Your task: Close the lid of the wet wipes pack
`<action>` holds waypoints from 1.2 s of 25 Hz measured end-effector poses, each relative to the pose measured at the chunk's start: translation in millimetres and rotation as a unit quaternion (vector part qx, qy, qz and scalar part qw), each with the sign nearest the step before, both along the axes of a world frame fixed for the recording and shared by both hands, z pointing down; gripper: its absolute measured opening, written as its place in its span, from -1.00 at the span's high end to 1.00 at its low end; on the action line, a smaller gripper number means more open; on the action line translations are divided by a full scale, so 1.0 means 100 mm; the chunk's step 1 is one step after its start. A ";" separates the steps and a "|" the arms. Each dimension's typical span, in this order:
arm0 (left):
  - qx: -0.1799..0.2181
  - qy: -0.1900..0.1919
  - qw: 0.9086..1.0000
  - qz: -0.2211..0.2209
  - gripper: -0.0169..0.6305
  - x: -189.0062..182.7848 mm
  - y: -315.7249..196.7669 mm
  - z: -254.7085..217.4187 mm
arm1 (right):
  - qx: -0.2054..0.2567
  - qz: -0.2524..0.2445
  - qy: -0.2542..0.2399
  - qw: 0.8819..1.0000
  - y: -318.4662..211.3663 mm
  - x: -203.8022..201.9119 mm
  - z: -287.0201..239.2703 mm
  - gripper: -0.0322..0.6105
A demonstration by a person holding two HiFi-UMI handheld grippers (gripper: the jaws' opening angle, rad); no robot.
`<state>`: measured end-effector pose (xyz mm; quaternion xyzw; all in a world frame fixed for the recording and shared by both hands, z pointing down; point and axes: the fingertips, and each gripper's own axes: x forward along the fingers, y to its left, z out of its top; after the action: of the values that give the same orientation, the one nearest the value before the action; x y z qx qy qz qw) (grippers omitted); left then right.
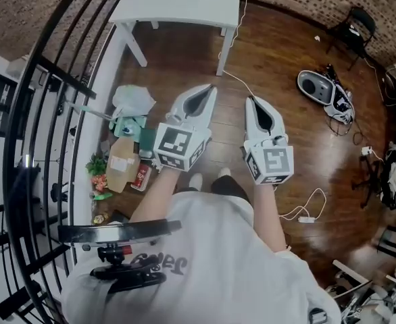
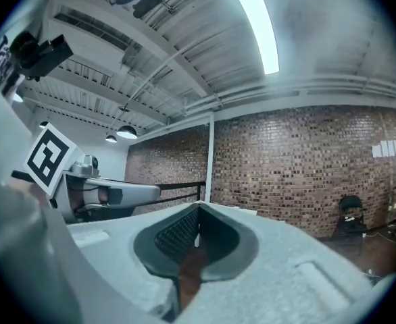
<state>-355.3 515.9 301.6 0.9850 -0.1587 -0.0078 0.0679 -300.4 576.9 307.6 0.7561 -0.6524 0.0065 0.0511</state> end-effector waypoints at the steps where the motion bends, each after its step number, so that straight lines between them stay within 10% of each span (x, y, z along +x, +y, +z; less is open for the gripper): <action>1: -0.002 0.000 1.000 -0.002 0.90 0.09 -0.11 0.02 | -0.001 0.000 0.001 1.000 -0.10 0.11 0.02 0.94; 18: 0.030 -0.008 0.997 -0.067 0.90 2.54 -1.86 -0.12 | 0.025 -0.038 -0.018 0.999 -1.81 2.80 -0.05 0.94; 30: 0.009 -0.025 0.995 -0.096 0.90 3.34 -3.21 0.27 | -0.011 -0.082 -0.045 0.996 -3.16 3.54 0.42 0.94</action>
<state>-21.4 194.8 329.1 0.9656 -0.2545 0.0083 0.0536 53.7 261.3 349.6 0.6982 -0.7139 0.0431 0.0302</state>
